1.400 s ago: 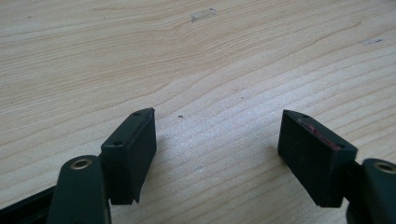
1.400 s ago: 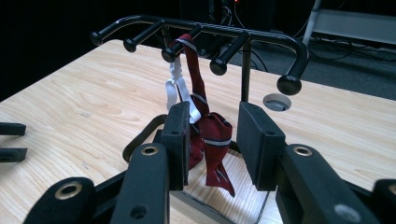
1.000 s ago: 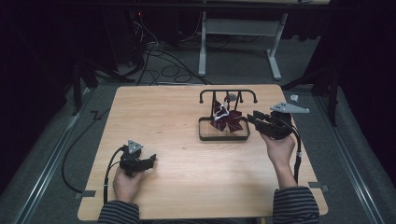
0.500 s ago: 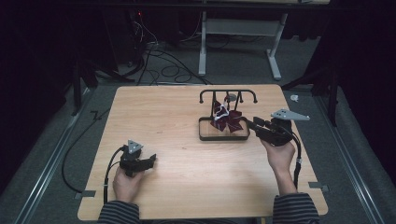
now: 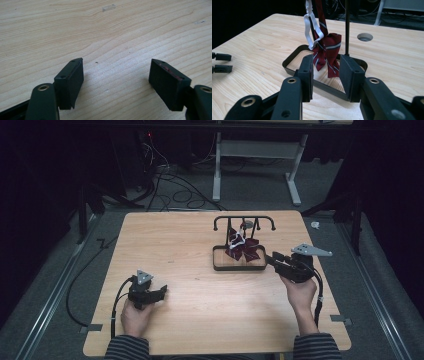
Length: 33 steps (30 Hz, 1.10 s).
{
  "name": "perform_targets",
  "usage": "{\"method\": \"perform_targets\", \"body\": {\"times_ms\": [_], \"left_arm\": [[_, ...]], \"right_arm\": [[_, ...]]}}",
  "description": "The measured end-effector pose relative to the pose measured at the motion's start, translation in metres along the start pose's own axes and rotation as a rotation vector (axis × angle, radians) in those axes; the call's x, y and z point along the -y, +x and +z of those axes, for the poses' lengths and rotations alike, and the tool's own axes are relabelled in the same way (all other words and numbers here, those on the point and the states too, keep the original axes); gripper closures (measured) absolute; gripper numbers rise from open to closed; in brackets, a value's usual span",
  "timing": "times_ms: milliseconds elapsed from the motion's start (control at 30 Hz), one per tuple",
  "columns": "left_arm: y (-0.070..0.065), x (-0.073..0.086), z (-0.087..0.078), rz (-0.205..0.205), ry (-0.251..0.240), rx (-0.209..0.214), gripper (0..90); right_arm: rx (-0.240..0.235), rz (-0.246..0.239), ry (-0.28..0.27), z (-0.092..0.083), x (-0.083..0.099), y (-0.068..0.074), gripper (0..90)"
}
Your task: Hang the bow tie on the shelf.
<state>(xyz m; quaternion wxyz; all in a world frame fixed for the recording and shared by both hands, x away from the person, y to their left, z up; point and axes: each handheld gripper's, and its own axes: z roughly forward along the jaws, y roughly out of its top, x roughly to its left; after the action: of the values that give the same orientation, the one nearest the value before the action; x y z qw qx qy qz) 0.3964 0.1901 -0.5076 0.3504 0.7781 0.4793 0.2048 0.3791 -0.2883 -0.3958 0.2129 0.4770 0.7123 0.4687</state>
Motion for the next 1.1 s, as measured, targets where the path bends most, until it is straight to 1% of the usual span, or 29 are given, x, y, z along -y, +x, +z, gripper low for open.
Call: {"method": "perform_targets", "body": {"times_ms": [300,1000,1100], "left_arm": [[0.0,0.0,0.0,0.0,0.0,0.0,28.6],[0.0,0.0,0.0,0.0,0.0,0.0,28.6],[0.0,0.0,0.0,0.0,0.0,0.0,28.6]], "right_arm": [[-0.005,0.013,0.01,0.0,0.011,0.0,66.2],[-0.029,0.064,0.055,0.009,0.04,-0.002,66.2],[-0.032,0.065,0.062,0.011,0.043,-0.002,66.2]]}}
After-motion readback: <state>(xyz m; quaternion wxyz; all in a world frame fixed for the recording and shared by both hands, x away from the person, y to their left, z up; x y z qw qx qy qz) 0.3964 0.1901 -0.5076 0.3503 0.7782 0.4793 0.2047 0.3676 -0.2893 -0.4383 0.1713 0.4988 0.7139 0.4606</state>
